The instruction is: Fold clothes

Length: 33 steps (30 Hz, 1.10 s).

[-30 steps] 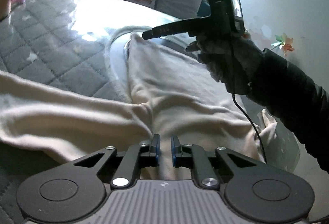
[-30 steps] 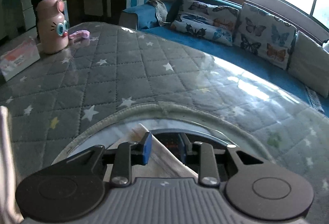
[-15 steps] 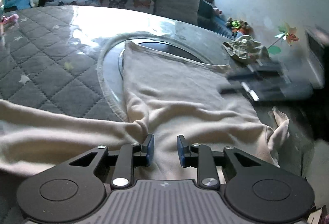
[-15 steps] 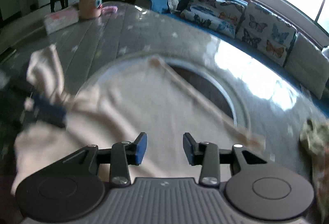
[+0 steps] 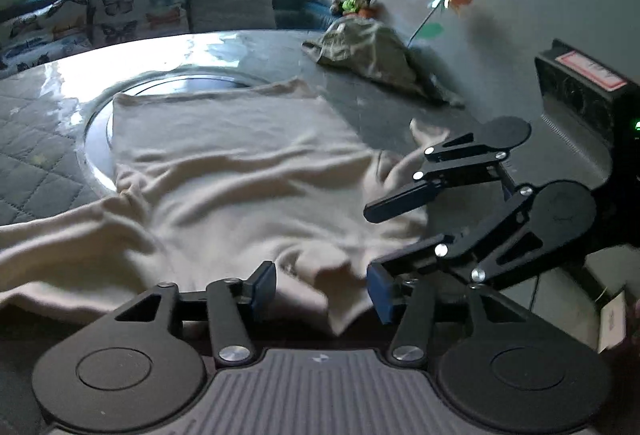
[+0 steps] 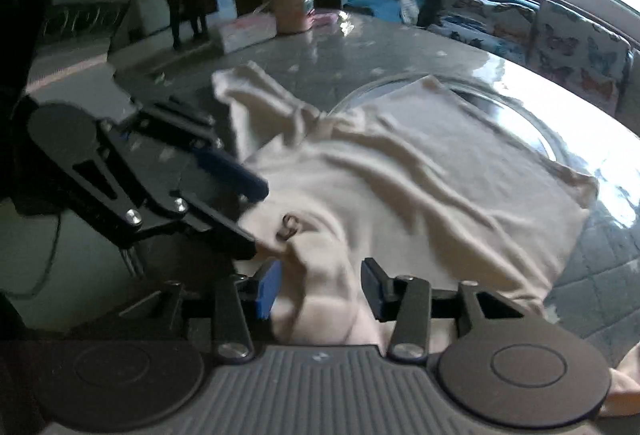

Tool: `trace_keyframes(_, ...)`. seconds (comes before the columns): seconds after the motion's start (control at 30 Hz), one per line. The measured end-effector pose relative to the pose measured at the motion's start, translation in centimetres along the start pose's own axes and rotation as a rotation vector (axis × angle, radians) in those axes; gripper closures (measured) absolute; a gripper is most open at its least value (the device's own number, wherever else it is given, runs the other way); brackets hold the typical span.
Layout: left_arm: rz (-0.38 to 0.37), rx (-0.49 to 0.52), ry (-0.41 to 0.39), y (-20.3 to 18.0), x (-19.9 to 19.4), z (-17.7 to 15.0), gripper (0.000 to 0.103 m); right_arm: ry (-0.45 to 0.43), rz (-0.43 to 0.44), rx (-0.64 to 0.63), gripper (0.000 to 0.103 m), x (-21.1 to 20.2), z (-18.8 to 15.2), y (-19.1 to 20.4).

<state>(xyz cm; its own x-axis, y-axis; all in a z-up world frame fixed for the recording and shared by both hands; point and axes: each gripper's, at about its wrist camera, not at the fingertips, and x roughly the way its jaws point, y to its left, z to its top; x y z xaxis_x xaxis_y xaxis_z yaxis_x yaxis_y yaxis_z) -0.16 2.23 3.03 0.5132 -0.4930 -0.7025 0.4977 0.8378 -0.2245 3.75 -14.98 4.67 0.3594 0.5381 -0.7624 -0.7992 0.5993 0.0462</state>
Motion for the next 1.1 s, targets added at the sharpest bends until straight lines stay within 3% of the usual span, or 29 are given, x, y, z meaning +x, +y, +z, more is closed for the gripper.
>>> trace_keyframes(0.13,0.052,0.032,0.003,-0.2,0.3,-0.6,0.051,0.031,-0.029,-0.028,0.062,1.2,-0.8,1.2)
trace_keyframes(0.2,0.071,0.051,-0.003,-0.4,0.4,-0.7,0.055,0.025,-0.046,-0.023,0.073,1.2,-1.1,1.3)
trace_keyframes(0.27,0.090,0.071,-0.008,-0.5,0.5,-0.8,0.067,0.016,-0.056,-0.003,0.092,0.9,-1.3,1.1)
trace_keyframes(0.3,0.100,0.080,-0.011,-0.6,0.5,-0.9,0.071,0.012,-0.059,0.007,0.093,0.8,-1.4,0.9)
trace_keyframes(0.33,0.101,0.089,-0.014,-0.7,0.6,-1.0,0.086,0.007,-0.065,0.009,0.098,0.6,-1.3,0.9)
trace_keyframes(0.37,0.103,0.093,-0.018,-0.8,0.5,-1.0,0.091,0.003,-0.071,0.005,0.099,0.4,-1.3,1.0)
trace_keyframes(0.6,0.083,0.111,-0.048,-1.1,-1.8,-1.4,0.094,-0.065,-0.042,-0.027,0.100,-3.1,-1.4,2.1)
trace_keyframes(0.8,0.037,0.119,0.011,-0.9,-1.7,-1.8,0.092,0.013,0.034,-0.044,0.098,-2.2,-2.3,2.3)
trace_keyframes(0.9,0.008,0.089,0.006,-0.4,-2.4,-1.4,0.088,-0.025,0.048,-0.018,0.093,-3.1,-1.7,1.7)
trace_keyframes(1.0,0.004,0.073,-0.042,-0.2,-3.6,-0.4,0.088,-0.073,0.020,0.011,0.089,-3.5,-0.9,0.7)
trace_keyframes(1.1,0.032,0.046,-0.083,0.3,-3.3,1.1,0.088,-0.052,0.010,0.031,0.089,-2.0,-1.0,0.2)
